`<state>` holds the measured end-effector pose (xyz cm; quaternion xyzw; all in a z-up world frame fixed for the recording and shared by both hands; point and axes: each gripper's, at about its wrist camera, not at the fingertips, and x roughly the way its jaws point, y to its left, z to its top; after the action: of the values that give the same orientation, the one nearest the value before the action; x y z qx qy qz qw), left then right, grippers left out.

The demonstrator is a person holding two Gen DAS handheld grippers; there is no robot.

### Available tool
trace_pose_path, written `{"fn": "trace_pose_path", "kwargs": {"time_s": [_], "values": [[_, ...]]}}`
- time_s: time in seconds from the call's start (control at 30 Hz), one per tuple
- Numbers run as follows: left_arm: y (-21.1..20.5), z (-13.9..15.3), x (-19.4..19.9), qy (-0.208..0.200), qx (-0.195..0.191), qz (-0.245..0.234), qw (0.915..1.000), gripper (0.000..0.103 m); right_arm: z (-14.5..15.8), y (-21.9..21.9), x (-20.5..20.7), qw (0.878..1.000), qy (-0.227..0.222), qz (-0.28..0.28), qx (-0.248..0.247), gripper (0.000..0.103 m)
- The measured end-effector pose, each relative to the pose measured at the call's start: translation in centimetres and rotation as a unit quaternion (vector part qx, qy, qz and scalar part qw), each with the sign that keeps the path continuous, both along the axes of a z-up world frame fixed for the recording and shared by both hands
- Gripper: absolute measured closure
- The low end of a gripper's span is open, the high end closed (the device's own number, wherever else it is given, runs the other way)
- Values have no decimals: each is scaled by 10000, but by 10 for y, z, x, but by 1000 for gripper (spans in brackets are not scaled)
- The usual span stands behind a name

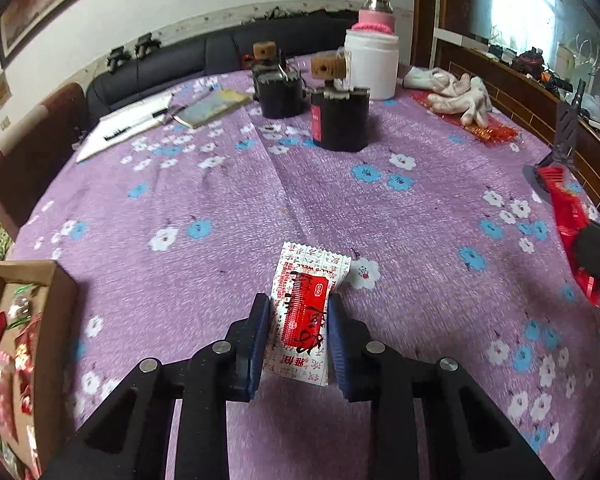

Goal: Organize snacks
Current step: 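Grasp the red packet with the right gripper while the left grasps the white-red packet, then lift both held packets and carry them over the cardboard tray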

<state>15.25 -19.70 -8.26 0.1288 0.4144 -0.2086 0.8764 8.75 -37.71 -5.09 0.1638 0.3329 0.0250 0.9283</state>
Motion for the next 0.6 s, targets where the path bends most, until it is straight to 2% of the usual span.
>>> {"fn": "trace_pose_path", "kwargs": {"time_s": [0.2,0.6], "values": [[19,16,-19,-269,-50,136,9995,74,-1,4,-8,10000,1,24,18,84],[62,35,-46,-539,-50,496,9973,73,-5,33,-13,9995,50,304,-11,84]]}}
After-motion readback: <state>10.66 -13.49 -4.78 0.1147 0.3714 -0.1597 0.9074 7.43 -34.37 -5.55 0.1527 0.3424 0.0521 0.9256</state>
